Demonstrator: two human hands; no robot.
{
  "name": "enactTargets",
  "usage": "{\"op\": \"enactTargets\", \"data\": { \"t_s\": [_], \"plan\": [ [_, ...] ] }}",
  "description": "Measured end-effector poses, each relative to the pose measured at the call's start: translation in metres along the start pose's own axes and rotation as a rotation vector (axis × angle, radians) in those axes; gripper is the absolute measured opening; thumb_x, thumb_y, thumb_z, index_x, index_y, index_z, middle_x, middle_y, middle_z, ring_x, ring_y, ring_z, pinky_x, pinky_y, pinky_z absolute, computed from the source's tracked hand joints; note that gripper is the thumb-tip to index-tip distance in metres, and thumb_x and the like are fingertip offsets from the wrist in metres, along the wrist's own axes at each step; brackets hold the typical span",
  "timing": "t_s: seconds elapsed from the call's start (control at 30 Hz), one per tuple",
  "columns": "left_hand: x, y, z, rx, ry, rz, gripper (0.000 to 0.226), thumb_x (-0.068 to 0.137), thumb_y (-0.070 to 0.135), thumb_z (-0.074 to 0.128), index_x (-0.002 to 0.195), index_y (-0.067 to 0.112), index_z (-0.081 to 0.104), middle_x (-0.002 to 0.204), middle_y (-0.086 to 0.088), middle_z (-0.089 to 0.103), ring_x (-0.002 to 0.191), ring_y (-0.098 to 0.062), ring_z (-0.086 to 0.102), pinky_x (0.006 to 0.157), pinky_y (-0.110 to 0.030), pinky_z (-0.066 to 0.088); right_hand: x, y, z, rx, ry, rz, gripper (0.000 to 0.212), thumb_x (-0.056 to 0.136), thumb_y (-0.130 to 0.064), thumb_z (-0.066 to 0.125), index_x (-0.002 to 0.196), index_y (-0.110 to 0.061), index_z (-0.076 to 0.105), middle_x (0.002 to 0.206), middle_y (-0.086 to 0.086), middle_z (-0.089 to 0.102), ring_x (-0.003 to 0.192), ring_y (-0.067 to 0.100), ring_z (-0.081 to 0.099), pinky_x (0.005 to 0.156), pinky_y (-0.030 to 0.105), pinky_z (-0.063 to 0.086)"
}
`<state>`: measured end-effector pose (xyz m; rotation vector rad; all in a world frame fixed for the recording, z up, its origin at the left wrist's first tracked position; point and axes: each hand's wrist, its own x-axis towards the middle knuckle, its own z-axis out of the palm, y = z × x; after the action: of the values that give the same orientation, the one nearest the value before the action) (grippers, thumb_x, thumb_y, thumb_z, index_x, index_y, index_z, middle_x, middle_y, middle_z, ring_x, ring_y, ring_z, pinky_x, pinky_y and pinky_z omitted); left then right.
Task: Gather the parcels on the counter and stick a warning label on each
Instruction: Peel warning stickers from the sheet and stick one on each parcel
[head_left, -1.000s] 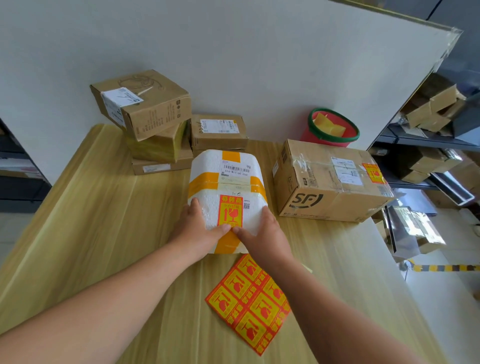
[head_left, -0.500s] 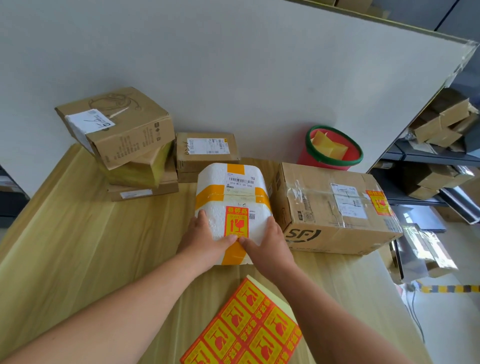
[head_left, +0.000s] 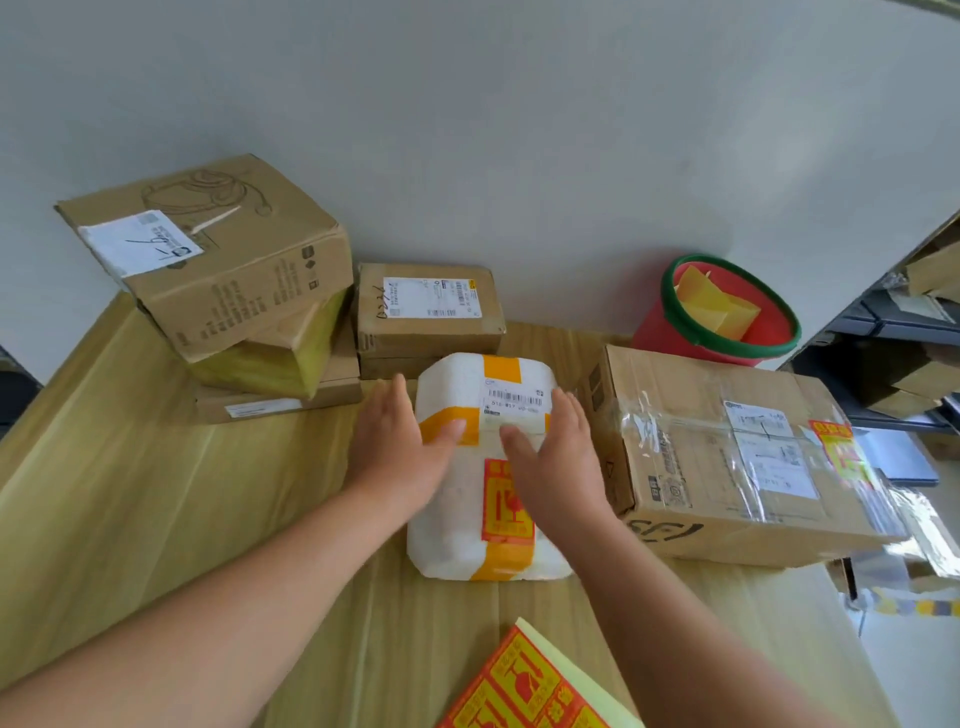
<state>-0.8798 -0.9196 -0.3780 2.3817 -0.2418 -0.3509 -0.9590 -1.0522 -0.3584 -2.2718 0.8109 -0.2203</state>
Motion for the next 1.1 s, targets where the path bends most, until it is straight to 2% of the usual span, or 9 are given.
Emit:
{"op": "enactTargets", "data": {
  "t_s": [0.17,0.3,0.5,0.6,0.7,0.8,0.93,1.0,1.1],
  "plan": [
    [0.071,0.002,-0.017,0.051,0.092,-0.064,0.086,0.088,0.048,0.054,0.151,0.020,0.003,0.159,-0.005,0.001,0.145,-0.025,0.008,0.116,-0.042,0.018,0.077,-0.031,0.011,-0.024,-0.028,0.014,0.063,0.093,-0.041,0.053,0.146,-0.018,0.028,0.153,0.003,0.029,0.137,0.023,0.034,0.104,0.038,0.036],
    [0.109,-0.003,-0.012,-0.009,0.092,-0.117,0.086,0.085,0.043,0.060,0.149,0.018,0.009,0.155,-0.008,0.015,0.141,-0.028,0.020,0.111,-0.047,0.030,0.125,-0.036,0.025,-0.069,-0.090,0.067,0.053,0.091,-0.039,0.055,0.136,-0.016,0.039,0.134,0.003,0.049,0.110,0.023,0.055,0.086,0.041,0.051],
    [0.141,0.000,-0.002,-0.041,0.117,-0.182,0.086,0.084,0.037,0.063,0.148,0.014,0.010,0.153,-0.008,0.021,0.138,-0.028,0.028,0.110,-0.043,0.031,0.173,-0.032,0.038,-0.160,-0.162,0.119,0.034,0.092,-0.037,0.047,0.117,-0.013,0.045,0.090,0.000,0.054,0.073,0.016,0.056,0.055,0.030,0.042],
    [0.147,0.001,-0.002,-0.116,0.159,-0.258,0.068,0.084,0.027,0.065,0.138,0.010,0.026,0.139,-0.009,0.041,0.124,-0.030,0.045,0.097,-0.044,0.045,0.183,-0.026,0.043,-0.156,-0.245,0.137,0.021,0.092,-0.034,0.049,0.090,-0.013,0.051,0.076,0.000,0.056,0.062,0.015,0.053,0.053,0.029,0.043],
    [0.146,0.005,-0.002,-0.158,0.166,-0.258,0.045,0.086,0.023,0.063,0.124,0.013,0.040,0.124,-0.007,0.053,0.110,-0.027,0.055,0.075,-0.035,0.050,0.188,-0.022,0.040,-0.105,-0.243,0.100,0.021,0.092,-0.029,0.052,0.094,-0.010,0.059,0.079,0.004,0.059,0.066,0.021,0.054,0.060,0.033,0.047],
    [0.141,0.016,-0.002,-0.206,0.192,-0.184,0.039,0.087,0.021,0.062,0.120,0.017,0.043,0.120,-0.003,0.054,0.104,-0.022,0.055,0.062,-0.023,0.040,0.188,-0.016,0.027,-0.046,-0.161,0.086,0.013,0.093,-0.028,0.053,0.095,-0.018,0.059,0.077,0.000,0.062,0.065,0.018,0.059,0.056,0.030,0.048],
    [0.128,0.038,-0.009,-0.242,0.225,-0.053,0.048,0.086,0.021,0.063,0.128,0.020,0.039,0.123,0.001,0.053,0.104,-0.015,0.052,0.067,-0.020,0.041,0.176,-0.011,0.003,0.004,0.002,0.018,0.016,0.093,-0.029,0.054,0.106,-0.022,0.058,0.088,-0.008,0.063,0.081,0.015,0.060,0.069,0.033,0.051],
    [0.118,0.051,-0.016,-0.246,0.206,0.005,0.062,0.087,0.023,0.061,0.140,0.019,0.030,0.134,0.002,0.048,0.116,-0.019,0.051,0.082,-0.028,0.047,0.163,-0.013,-0.012,0.037,0.100,-0.035,0.012,0.092,-0.027,0.054,0.103,-0.026,0.057,0.083,-0.017,0.059,0.079,0.010,0.059,0.066,0.029,0.047],
    [0.093,0.066,-0.034,-0.244,0.216,0.083,0.077,0.089,0.029,0.059,0.150,0.023,0.012,0.151,0.001,0.032,0.133,-0.020,0.038,0.104,-0.036,0.039,0.134,-0.026,-0.039,0.079,0.204,-0.093,0.010,0.091,-0.026,0.053,0.098,-0.033,0.055,0.077,-0.023,0.057,0.074,0.002,0.056,0.060,0.023,0.042]
  ]
}}
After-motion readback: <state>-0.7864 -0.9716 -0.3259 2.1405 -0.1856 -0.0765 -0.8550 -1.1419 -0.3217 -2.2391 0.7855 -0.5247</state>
